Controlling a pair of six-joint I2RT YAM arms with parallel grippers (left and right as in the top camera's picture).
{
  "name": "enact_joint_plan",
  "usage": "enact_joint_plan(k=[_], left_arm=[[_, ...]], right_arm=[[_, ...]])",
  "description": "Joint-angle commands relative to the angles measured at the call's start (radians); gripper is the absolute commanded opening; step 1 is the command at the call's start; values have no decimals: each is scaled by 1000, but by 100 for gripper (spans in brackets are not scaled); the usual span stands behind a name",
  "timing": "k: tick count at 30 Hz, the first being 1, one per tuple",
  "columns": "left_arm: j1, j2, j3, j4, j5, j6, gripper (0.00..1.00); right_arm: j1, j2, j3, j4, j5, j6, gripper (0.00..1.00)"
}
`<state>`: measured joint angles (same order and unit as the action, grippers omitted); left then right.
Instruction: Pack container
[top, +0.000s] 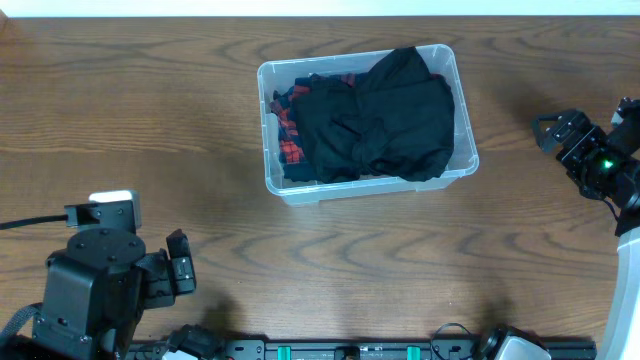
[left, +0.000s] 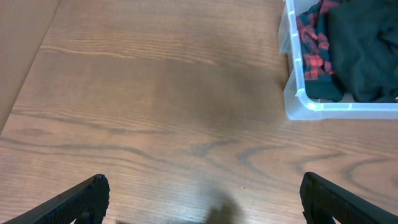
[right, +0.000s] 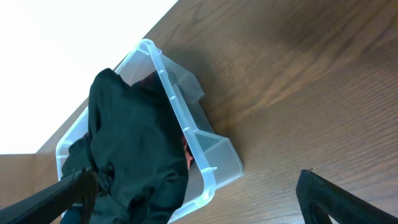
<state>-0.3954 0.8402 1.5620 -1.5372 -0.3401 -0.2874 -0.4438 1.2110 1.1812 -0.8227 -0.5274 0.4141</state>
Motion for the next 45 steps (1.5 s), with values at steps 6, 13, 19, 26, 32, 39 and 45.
enact_joint_plan(k=[6, 13, 19, 26, 32, 39, 45], left_arm=[[47, -39, -70, 187, 11, 135, 98], [220, -196, -328, 484, 159, 232, 98], [289, -393, -644, 678, 216, 232, 98], [289, -610, -930, 768, 255, 231, 98], [301, -768, -1106, 830, 255, 231, 98], [333, -838, -1237, 896, 255, 230, 98], [333, -838, -1294, 901, 254, 231, 98]], right_arm=[[-8, 3, 2, -1, -11, 8, 99], [-8, 3, 2, -1, -11, 8, 99], [-8, 3, 2, -1, -11, 8, 99], [-8, 3, 2, -1, -11, 8, 99], [-8, 3, 2, -1, -11, 8, 99], [-8, 3, 2, -1, -11, 8, 99], [-8, 3, 2, -1, -11, 8, 99]])
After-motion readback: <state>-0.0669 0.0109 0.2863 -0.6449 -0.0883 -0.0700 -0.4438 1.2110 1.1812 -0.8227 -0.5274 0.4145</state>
